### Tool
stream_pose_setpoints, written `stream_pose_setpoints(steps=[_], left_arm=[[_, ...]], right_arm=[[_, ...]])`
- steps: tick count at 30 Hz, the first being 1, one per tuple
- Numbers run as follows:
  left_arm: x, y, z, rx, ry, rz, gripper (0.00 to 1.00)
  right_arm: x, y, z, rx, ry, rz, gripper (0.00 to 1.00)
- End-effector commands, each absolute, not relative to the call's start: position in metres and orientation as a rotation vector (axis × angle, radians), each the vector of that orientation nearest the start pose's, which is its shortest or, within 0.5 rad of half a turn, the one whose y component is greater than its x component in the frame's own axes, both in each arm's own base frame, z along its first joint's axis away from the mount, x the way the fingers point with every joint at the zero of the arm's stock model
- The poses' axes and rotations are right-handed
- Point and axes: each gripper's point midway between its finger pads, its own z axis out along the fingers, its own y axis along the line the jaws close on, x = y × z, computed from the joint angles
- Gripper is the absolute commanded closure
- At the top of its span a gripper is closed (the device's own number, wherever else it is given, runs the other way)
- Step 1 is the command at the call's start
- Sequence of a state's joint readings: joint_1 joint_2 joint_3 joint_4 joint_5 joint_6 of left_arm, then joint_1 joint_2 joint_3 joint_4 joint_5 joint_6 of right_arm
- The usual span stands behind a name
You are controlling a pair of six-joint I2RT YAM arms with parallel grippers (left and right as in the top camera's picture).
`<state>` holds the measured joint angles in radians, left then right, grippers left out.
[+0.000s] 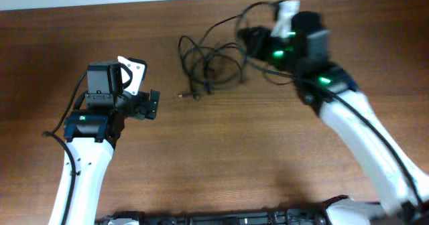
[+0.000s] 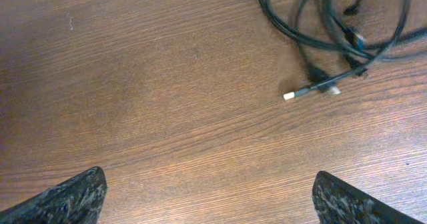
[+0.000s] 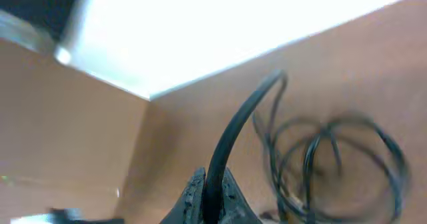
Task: Untangle cables
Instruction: 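Drag the grasped black cables rightward across the table with the right gripper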
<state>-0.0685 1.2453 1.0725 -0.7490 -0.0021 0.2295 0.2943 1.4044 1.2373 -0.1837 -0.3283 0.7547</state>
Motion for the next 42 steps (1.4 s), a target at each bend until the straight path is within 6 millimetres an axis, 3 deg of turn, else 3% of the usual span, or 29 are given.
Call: stream_pose_setpoints(steps=[1, 6, 9, 11, 16, 18, 20, 24, 30, 32, 36, 38, 42], left_arm=[[0.335, -0.023, 0.190, 0.379, 2.448, 0.061, 0.01], [0.335, -0.023, 0.190, 0.379, 2.448, 0.061, 0.01], [0.335, -0.023, 0.190, 0.379, 2.448, 0.061, 0.01], [0.335, -0.023, 0.190, 0.379, 2.448, 0.061, 0.01], [0.335, -0.023, 0.190, 0.379, 2.448, 0.061, 0.01], [0.335, -0.023, 0.190, 0.379, 2.448, 0.061, 0.01], [0.335, -0.023, 0.190, 0.379, 2.448, 0.061, 0.01], [0.335, -0.023, 0.190, 0.379, 2.448, 0.061, 0.01], [0.335, -0.023, 0.190, 0.379, 2.448, 0.061, 0.01], [0.335, -0.023, 0.190, 0.379, 2.448, 0.061, 0.01], [0.335, -0.023, 0.190, 0.379, 2.448, 0.061, 0.01], [0.335, -0.023, 0.190, 0.379, 2.448, 0.061, 0.01], [0.335, -0.023, 0.190, 0.379, 2.448, 0.061, 0.01]], right_arm=[[0.394, 0.141, 0.377, 0.224, 1.842, 0.927, 0.96], [0.363, 0.094, 0.461, 0.236, 1.615, 0.877, 0.96], [0.354, 0.074, 0.505, 0.240, 1.510, 0.843, 0.96], [0.342, 0.057, 0.546, 0.244, 1.410, 0.806, 0.96], [0.298, 0.009, 0.637, 0.348, 1.137, 0.660, 0.96], [0.271, -0.012, 0.674, 0.408, 0.992, 0.603, 0.96], [0.258, -0.020, 0.690, 0.426, 0.914, 0.588, 0.96], [0.246, -0.030, 0.707, 0.448, 0.809, 0.578, 0.96], [0.231, -0.034, 0.743, 0.432, 0.565, 0.711, 0.96], [0.235, -0.042, 0.743, 0.469, 0.550, 0.692, 0.96], [0.277, -0.065, 0.716, 0.587, 0.690, 0.444, 0.96], [0.299, -0.085, 0.693, 0.661, 0.785, 0.221, 0.96], [0.333, -0.135, 0.627, 0.807, 1.013, -0.369, 0.96]])
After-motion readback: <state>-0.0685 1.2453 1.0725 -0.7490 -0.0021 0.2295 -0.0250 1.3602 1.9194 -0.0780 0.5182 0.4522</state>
